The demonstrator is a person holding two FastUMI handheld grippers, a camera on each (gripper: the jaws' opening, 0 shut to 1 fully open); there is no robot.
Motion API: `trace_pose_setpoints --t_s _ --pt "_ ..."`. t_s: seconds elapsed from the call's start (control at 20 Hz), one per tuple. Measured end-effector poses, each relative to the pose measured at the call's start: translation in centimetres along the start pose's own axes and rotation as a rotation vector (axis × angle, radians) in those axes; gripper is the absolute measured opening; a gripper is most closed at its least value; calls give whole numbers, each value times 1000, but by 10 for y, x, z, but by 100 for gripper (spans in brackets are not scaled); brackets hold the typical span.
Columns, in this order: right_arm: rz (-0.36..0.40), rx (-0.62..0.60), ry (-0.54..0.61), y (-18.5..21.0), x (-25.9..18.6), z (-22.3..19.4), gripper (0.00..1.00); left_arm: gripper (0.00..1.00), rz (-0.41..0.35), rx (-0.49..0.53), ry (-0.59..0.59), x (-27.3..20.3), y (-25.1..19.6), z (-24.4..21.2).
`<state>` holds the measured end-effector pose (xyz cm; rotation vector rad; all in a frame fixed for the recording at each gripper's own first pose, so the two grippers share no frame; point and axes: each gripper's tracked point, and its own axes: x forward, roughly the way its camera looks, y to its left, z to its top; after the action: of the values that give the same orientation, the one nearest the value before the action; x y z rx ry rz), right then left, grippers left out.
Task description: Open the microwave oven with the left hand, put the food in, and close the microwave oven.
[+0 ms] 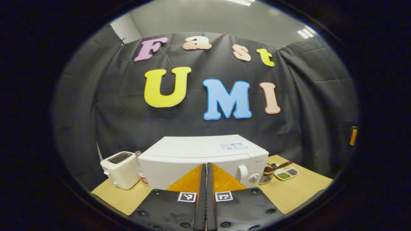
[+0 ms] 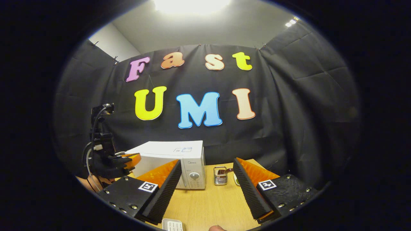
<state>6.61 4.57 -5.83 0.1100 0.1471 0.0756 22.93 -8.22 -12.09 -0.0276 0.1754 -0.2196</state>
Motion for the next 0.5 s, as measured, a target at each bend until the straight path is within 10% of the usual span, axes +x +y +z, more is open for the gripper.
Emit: trace_pose_setpoints --t_s 0.5 --pt "47 -13 -23 -38 -39 9 98 7 100 37 -89 -140 -10 49"
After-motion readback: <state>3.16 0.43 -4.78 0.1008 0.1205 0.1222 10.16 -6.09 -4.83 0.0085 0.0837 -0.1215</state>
